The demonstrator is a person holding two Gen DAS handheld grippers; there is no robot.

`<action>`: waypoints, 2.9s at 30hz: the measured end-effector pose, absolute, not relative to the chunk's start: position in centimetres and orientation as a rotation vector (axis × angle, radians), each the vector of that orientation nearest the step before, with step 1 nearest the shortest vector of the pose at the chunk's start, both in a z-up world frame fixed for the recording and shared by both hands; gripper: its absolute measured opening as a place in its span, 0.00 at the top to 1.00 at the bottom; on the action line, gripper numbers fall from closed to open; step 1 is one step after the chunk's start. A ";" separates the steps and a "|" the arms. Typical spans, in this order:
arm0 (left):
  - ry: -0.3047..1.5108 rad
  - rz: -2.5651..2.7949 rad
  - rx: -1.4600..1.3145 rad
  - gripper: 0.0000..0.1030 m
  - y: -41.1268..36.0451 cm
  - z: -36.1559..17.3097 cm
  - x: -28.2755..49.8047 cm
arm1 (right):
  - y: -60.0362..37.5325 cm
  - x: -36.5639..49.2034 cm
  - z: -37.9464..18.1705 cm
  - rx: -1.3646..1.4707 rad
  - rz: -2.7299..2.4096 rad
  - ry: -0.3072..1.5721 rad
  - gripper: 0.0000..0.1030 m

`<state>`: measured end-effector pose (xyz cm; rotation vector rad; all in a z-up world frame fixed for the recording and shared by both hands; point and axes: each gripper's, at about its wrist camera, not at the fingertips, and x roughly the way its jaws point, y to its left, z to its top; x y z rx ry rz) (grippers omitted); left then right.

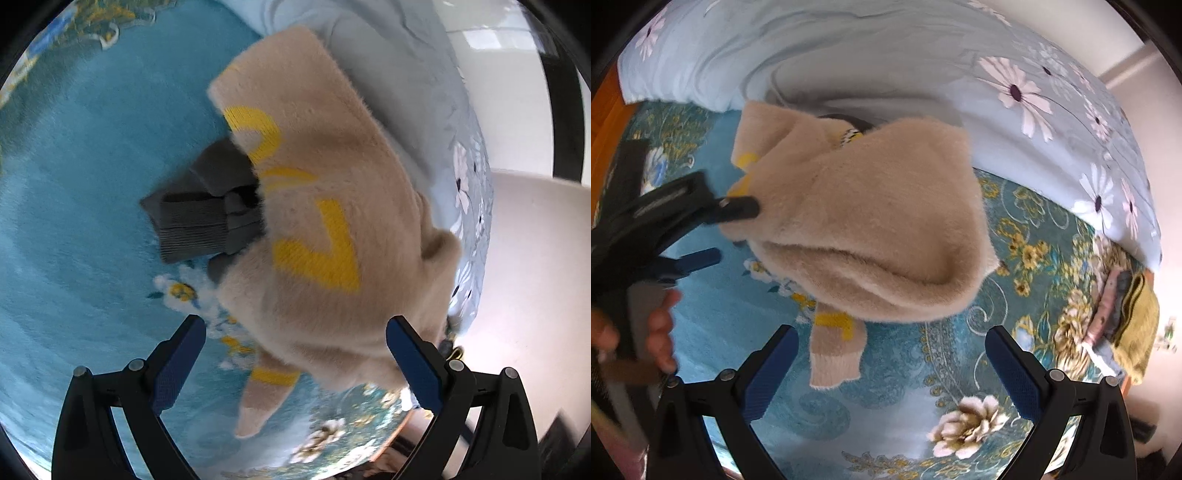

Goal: Fold clothes

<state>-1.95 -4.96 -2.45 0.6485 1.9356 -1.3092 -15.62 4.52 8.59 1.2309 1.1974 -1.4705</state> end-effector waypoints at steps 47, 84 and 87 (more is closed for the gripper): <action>0.724 -2.315 0.504 0.79 14.1 36.5 -18.5 | 42.6 -43.2 23.0 1.374 -2.014 0.208 0.01; 1.636 -1.099 0.868 0.76 18.6 0.8 11.8 | 16.8 -25.9 5.2 1.727 -1.401 0.654 0.03; 1.653 -1.084 0.860 0.75 18.8 0.3 12.1 | 13.6 -25.7 2.4 1.812 -1.351 0.593 0.08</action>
